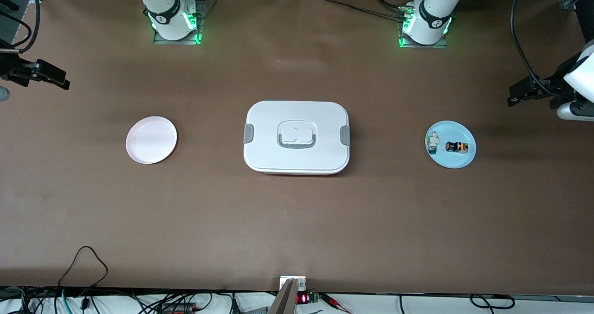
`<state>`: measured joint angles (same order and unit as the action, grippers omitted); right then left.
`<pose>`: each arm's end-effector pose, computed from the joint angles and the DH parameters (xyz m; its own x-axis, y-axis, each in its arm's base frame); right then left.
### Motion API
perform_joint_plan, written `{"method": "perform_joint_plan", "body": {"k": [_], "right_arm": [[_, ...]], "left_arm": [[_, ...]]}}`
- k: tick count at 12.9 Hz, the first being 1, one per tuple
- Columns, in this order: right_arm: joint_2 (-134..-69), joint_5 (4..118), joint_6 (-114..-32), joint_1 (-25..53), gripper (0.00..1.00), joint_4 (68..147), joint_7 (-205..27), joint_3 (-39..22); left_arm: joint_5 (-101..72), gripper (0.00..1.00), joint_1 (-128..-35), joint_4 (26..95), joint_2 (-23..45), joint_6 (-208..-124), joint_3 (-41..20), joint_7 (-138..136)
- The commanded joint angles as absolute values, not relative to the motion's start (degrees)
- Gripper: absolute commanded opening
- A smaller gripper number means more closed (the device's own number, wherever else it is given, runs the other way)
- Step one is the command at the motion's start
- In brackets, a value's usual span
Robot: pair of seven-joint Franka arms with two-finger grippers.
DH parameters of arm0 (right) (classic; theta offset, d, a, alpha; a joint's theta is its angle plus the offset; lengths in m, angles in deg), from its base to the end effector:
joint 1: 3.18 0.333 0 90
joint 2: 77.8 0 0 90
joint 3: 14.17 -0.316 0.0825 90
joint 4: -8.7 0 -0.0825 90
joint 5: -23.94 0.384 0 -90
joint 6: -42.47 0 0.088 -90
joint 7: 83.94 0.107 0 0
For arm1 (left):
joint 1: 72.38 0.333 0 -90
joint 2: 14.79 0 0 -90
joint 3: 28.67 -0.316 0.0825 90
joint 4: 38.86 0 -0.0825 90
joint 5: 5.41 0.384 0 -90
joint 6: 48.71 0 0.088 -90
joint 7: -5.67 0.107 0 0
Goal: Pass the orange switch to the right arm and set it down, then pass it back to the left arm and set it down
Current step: 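Lower the left gripper over the orange switch on the blue plate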
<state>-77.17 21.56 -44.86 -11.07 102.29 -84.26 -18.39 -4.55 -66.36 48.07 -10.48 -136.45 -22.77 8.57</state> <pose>0.5425 -0.0392 0.5974 0.9933 -0.0601 -0.0983 -0.0563 -0.9975 0.0417 0.5729 0.0051 0.6041 0.9970 -0.0481 -0.0609 -0.0484 -0.9988 -0.0042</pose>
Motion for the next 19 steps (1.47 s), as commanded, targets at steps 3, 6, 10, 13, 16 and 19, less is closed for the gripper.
{"method": "perform_joint_plan", "body": {"k": [3,6,10,13,16,19], "right_arm": [[-76.6,22.4,-43.9,-11.5,1.00,101.9,-84.6,-18.7],[-76.6,22.4,-44.0,-11.6,1.00,101.9,-84.6,-18.7],[-76.3,22.2,-43.2,-11.5,1.00,101.9,-84.7,-18.7],[-76.4,22.3,-43.3,-11.6,1.00,101.9,-84.7,-18.7],[-76.3,22.4,-43.4,-11.5,1.00,101.9,-84.7,-18.7],[-76.6,22.4,-43.5,-11.6,1.00,101.9,-84.7,-18.7]], "left_arm": [[-3.6,1.00,-66.3,47.9,-10.7,-136.3,-22.4,9.2],[-3.8,1.00,-66.2,48.0,-10.5,-136.3,-22.5,9.1],[-3.2,1.00,-66.2,47.9,-10.6,-135.0,-22.5,9.7],[-3.2,1.00,-66.2,48.1,-9.0,-134.3,-22.4,10.0],[-3.2,1.00,-66.1,48.7,-8.3,-132.3,-22.5,9.9],[-3.3,1.00,-66.0,50.3,-5.8,-131.9,-22.5,9.4]]}}
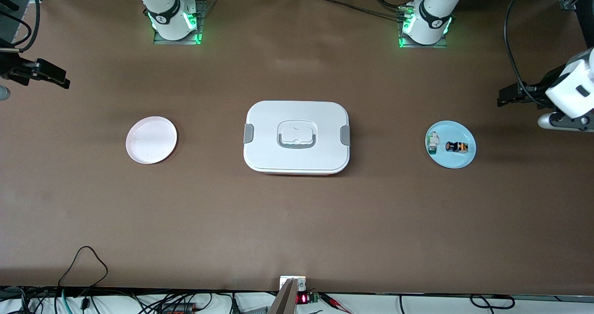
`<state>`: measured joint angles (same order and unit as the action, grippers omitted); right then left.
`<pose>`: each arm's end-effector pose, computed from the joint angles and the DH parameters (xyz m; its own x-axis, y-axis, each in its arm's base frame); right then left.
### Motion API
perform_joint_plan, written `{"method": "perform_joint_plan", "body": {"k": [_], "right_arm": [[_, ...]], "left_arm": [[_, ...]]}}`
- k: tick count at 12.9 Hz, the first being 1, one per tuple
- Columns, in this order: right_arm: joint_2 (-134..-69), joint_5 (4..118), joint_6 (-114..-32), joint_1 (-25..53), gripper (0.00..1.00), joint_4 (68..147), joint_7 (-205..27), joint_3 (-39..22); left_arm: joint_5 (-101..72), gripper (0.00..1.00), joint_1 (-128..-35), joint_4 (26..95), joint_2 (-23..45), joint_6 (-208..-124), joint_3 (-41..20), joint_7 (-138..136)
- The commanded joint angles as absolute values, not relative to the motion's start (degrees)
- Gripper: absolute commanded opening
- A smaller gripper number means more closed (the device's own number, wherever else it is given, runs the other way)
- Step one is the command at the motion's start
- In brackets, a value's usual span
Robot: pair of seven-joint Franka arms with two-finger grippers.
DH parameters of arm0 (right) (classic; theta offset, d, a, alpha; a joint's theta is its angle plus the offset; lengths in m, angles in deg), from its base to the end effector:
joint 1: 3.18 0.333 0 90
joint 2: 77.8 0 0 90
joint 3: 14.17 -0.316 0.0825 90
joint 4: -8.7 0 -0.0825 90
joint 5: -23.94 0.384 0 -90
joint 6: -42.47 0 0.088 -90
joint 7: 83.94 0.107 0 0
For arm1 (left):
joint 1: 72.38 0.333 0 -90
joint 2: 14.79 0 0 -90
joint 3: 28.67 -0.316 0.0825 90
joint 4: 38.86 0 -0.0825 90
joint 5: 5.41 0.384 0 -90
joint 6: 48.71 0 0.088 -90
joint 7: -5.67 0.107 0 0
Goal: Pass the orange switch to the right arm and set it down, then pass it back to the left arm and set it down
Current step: 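Lower the left gripper over the orange switch on the blue plate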
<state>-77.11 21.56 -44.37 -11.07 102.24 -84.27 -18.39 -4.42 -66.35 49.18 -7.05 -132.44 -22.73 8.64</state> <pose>0.5412 -0.0391 0.5977 0.9927 -0.0603 -0.1049 -0.0562 -0.9975 0.0418 0.5782 0.0066 0.5558 0.9768 -0.0504 -0.2079 -0.0499 -0.9987 0.0075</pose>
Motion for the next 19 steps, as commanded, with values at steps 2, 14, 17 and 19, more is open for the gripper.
{"method": "perform_joint_plan", "body": {"k": [2,14,17,19], "right_arm": [[-76.6,22.4,-43.8,-11.6,1.00,101.9,-84.6,-18.7],[-78.0,22.4,-44.6,-11.6,1.00,101.9,-84.3,-18.7],[-77.9,22.4,-44.7,-11.7,1.00,101.9,-84.0,-18.7],[-77.9,22.4,-44.8,-11.6,1.00,101.9,-83.9,-18.7]], "left_arm": [[-3.4,1.00,-66.1,52.8,-4.3,-133.6,-22.5,8.7],[-3.1,1.00,-61.7,68.6,8.9,-160.2,-22.8,10.5],[-3.1,1.00,-60.0,70.2,12.1,-164.8,-22.8,13.9],[-3.1,1.00,-59.7,70.2,13.3,-165.4,-22.9,14.0]]}}
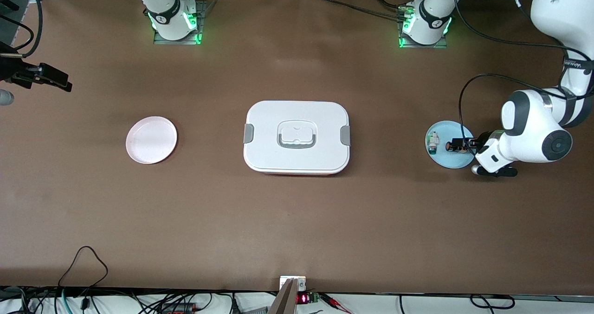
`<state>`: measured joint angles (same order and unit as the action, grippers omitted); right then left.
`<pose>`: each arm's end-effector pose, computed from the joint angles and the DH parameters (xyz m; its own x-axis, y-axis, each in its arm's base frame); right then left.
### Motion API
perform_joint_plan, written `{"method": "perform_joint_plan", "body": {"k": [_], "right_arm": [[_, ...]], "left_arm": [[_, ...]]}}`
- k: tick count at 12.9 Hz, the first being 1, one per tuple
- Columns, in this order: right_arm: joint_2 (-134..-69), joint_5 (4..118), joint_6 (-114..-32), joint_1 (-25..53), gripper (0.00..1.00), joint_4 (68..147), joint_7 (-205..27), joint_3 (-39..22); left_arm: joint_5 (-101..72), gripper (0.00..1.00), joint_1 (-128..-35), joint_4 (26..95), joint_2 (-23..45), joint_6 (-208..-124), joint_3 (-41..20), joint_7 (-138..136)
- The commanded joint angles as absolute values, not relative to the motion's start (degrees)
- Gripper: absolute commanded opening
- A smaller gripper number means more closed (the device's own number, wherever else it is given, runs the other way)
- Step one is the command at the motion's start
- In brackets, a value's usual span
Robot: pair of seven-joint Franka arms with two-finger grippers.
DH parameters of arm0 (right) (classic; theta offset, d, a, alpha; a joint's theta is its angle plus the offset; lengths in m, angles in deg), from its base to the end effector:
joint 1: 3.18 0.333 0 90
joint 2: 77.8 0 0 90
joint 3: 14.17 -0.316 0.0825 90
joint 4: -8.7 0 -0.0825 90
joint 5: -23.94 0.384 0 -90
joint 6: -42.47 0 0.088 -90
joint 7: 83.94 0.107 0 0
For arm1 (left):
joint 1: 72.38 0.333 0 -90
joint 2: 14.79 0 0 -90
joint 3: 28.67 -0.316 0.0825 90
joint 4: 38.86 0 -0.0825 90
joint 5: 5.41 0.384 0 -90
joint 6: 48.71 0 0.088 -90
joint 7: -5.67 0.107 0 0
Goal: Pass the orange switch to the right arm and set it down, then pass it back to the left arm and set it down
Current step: 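Grasp the orange switch with the left gripper and lift it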
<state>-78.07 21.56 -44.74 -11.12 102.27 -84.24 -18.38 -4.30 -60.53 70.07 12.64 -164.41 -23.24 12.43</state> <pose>0.5462 -0.0403 0.5889 0.9914 -0.0614 -0.1156 -0.0570 -0.9976 0.0405 0.5843 0.0684 0.2245 0.9384 -0.0266 -0.3445 -0.0021 -0.9975 0.0712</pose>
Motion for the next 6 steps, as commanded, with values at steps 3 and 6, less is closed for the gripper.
{"method": "perform_joint_plan", "body": {"k": [3,6], "right_arm": [[-77.8,22.4,-44.8,-11.6,1.00,101.9,-83.8,-18.7],[-77.8,22.4,-44.7,-11.6,1.00,101.9,-83.8,-18.7]], "left_arm": [[-3.1,1.00,-59.8,70.2,15.0,-167.0,-22.8,13.2],[-3.1,1.00,-59.9,70.3,16.6,-168.3,-22.9,13.3]]}}
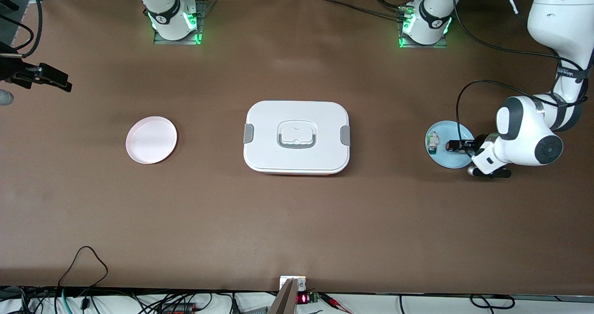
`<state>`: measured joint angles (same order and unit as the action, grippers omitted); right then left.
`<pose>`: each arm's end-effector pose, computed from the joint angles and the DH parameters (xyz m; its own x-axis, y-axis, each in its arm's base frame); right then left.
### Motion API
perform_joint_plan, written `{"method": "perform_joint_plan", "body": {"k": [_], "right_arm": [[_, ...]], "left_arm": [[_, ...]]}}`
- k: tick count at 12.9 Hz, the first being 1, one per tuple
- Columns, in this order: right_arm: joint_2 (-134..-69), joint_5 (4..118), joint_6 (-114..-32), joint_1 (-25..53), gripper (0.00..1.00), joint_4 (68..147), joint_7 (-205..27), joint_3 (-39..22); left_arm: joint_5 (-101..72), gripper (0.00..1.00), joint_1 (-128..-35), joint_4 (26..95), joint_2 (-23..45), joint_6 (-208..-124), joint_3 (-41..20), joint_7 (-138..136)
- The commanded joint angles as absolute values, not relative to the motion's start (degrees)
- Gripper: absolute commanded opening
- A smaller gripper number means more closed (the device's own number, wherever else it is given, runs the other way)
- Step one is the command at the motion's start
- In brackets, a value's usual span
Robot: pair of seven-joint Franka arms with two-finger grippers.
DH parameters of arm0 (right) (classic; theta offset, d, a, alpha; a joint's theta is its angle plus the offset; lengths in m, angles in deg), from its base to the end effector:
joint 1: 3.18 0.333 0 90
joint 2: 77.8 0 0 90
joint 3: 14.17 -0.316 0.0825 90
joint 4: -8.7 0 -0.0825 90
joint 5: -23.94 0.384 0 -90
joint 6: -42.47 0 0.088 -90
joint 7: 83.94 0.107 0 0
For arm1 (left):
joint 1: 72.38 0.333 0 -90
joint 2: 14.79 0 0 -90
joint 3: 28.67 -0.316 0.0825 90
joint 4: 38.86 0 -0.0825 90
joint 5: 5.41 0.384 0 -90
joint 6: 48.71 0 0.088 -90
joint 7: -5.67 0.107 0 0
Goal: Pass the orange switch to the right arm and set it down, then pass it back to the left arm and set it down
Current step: 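Grasp the orange switch with the left gripper and lift it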
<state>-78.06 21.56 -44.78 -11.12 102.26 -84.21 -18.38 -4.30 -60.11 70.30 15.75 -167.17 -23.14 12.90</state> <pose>0.5463 -0.0403 0.5891 0.9915 -0.0619 -0.1146 -0.0576 -0.9975 0.0406 0.5822 0.0708 0.1934 0.9355 -0.0305 -0.3521 -0.0019 -0.9967 0.0814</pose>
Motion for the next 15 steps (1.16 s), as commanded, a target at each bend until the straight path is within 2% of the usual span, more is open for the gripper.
{"method": "perform_joint_plan", "body": {"k": [1,7,8,11,14,15], "right_arm": [[-77.8,22.4,-44.8,-11.6,1.00,101.9,-83.8,-18.7],[-78.3,22.4,-45.7,-11.7,1.00,101.9,-84.0,-18.7],[-78.4,22.4,-45.7,-11.7,1.00,101.9,-84.0,-18.7],[-79.0,22.4,-45.8,-11.5,1.00,101.9,-84.0,-18.7],[-79.8,22.4,-45.9,-11.5,1.00,101.9,-84.0,-18.7],[-79.9,22.4,-45.8,-11.4,1.00,101.9,-84.1,-18.7]], "left_arm": [[-3.1,1.00,-60.1,70.3,16.8,-168.2,-22.8,13.4],[-3.1,0.98,-60.2,70.6,17.9,-168.3,-22.8,13.8],[-3.1,0.90,-60.2,70.6,18.0,-168.3,-22.8,13.8],[-3.1,0.52,-60.2,70.6,17.9,-168.2,-22.8,14.0],[-3.1,0.37,-60.2,70.3,17.6,-167.8,-22.8,14.0],[-3.1,0.36,-60.2,69.8,17.4,-167.6,-22.7,14.0]]}}
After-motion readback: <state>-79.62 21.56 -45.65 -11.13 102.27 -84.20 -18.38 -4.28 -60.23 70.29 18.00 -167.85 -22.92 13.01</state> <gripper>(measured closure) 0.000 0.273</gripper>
